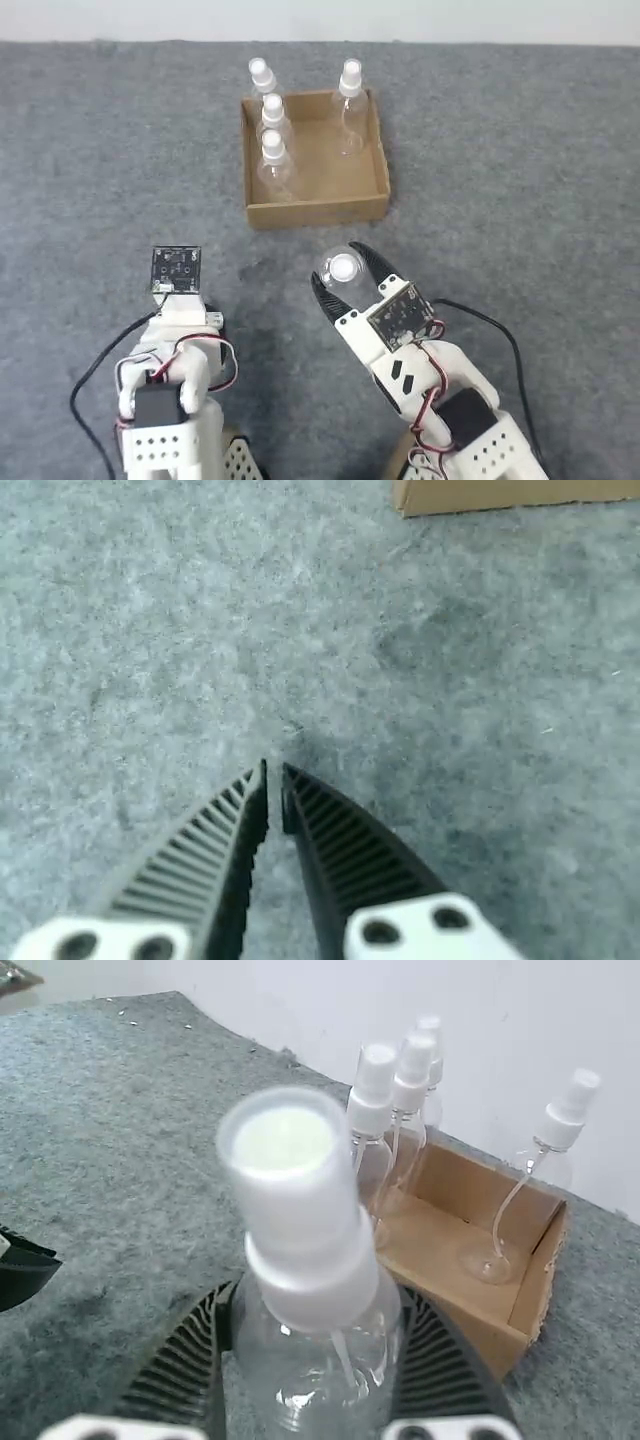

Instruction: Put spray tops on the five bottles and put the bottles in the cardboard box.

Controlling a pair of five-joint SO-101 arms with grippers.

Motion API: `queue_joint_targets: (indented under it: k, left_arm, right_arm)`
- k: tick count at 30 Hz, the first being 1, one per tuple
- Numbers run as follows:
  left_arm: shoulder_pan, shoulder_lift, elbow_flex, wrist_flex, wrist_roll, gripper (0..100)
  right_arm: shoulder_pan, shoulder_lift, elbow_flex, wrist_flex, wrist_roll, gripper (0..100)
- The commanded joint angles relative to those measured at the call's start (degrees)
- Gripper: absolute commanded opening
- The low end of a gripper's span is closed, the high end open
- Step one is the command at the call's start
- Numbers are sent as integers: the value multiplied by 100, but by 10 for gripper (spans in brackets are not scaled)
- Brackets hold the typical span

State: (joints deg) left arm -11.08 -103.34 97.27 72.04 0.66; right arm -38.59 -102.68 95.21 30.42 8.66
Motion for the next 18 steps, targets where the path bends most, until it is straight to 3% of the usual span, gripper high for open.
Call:
queue_joint_targets:
  k: [1,18]
  left_arm:
    - [-18,-105,-75,26,-26,24]
    - [-18,-105,-75,26,-26,24]
  right_arm:
    - [57,-127,123,13,70,6]
    - [444,-119,-862,4,79,6]
